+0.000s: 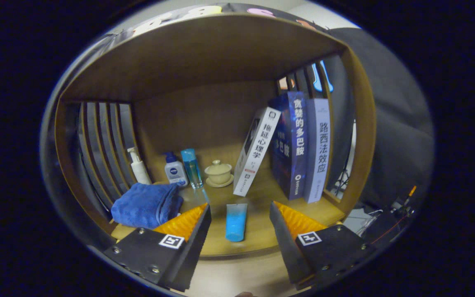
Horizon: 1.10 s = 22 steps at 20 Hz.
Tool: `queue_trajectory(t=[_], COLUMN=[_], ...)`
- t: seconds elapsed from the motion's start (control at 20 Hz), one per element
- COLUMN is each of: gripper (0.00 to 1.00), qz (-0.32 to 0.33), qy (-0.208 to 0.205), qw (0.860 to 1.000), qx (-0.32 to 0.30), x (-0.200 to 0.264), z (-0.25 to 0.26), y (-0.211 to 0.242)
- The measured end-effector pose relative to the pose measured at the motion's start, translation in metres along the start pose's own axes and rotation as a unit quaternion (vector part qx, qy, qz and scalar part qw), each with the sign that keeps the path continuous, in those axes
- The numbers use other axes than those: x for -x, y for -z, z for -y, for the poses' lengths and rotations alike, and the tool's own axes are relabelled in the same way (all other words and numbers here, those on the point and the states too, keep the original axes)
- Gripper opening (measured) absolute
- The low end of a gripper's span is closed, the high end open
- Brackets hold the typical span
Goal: Pull open the drawer, take out the items inside it, and place them on the countertop above the cabinet.
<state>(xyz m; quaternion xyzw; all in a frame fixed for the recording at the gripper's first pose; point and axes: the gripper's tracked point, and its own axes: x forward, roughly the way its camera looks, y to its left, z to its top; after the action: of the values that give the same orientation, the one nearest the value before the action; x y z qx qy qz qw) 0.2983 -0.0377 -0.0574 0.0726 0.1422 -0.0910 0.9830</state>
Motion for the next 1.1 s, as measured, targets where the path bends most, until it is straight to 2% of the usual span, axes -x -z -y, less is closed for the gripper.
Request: queue_trajectory(t=[0.15, 0.4, 0.7, 1.1], gripper=[0.85, 0.86, 0.88, 0.88], qz=[0.031, 0.087, 0.129, 0.142], qy=[0.017, 0.020, 0.019, 0.028], qw=[0.999, 0.996, 0.991, 0.989], qx=[0.018, 0.024, 0.034, 0.019], x=[0.031, 0.089, 0.150, 0.203], z=[0.003, -0.005, -0.003, 0.010], y=[-0.014, -0.020, 0.010, 0.059])
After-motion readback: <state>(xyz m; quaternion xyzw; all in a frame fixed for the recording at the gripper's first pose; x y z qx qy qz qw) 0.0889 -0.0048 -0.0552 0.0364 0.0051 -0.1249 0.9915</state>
